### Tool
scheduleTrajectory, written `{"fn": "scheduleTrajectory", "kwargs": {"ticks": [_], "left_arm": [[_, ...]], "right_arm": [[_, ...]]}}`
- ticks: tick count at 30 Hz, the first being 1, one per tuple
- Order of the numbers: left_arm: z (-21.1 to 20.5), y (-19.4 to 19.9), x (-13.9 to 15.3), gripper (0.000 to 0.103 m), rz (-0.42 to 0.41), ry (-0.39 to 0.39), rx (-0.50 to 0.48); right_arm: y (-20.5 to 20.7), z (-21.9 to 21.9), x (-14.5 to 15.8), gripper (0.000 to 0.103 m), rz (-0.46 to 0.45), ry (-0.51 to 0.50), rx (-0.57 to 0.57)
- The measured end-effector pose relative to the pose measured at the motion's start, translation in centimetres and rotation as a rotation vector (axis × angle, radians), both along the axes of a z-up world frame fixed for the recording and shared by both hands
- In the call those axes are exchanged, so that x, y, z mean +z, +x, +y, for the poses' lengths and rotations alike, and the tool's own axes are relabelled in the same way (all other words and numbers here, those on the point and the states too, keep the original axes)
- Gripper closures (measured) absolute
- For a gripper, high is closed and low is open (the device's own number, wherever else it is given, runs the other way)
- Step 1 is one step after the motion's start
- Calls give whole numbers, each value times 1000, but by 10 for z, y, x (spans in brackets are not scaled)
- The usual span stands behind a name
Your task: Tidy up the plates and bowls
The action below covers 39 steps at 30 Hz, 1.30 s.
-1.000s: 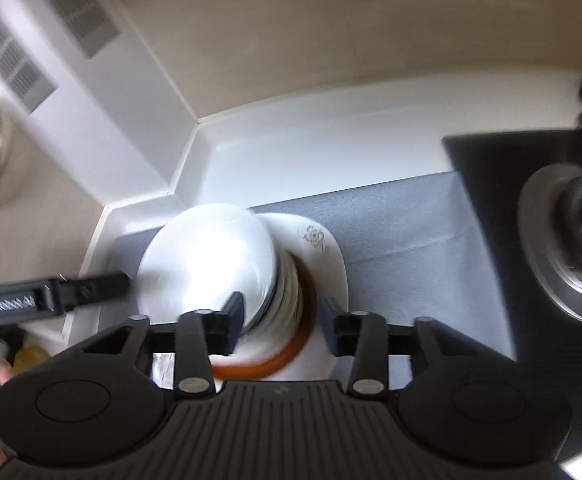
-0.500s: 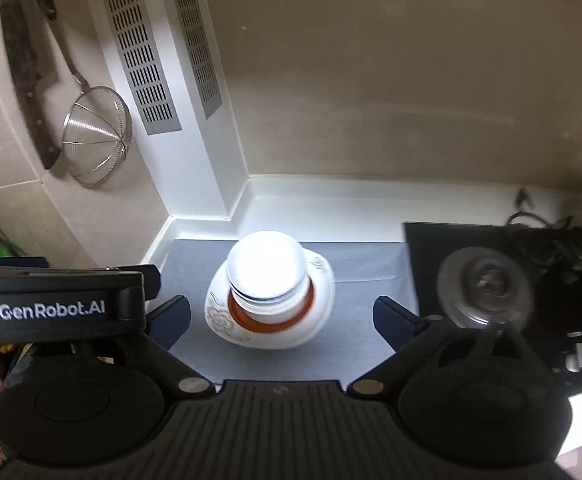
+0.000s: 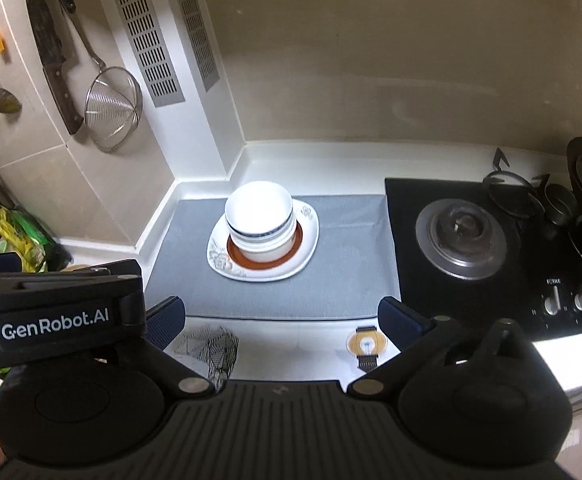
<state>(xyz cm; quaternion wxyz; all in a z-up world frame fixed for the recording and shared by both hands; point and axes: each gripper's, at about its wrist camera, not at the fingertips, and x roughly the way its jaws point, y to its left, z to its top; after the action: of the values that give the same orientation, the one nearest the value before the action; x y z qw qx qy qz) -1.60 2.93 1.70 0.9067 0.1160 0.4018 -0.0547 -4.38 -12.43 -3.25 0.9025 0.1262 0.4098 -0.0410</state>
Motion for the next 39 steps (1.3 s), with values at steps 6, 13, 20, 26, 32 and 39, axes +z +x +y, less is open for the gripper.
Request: {"fn": "scheduleTrajectory", "kwargs": {"ticks": [6,13,20,26,32,39], "left_arm": [[-3,-11,2,0,-8,-9,-4],[-2,-23,5,0,-19,-15,-18],[1,-32,6,0,-15,-12,-32],[1,-40,7,0,-15,-6,-36],[-2,-45,9,0,-24,-1,-31],[-5,-48,9,0,-24,5,-36]], "right_arm": [[-11,-2,2,0,7,2,-15],[-23,-2,6,0,-4,-3,-24],[-34,-1,7,0,-4,3,-27],[-40,-1,7,0,-5,10,-25],[-46,-4,7,0,-9,23,-30],[-49,-7,7,0,-10,28,-33]]}}
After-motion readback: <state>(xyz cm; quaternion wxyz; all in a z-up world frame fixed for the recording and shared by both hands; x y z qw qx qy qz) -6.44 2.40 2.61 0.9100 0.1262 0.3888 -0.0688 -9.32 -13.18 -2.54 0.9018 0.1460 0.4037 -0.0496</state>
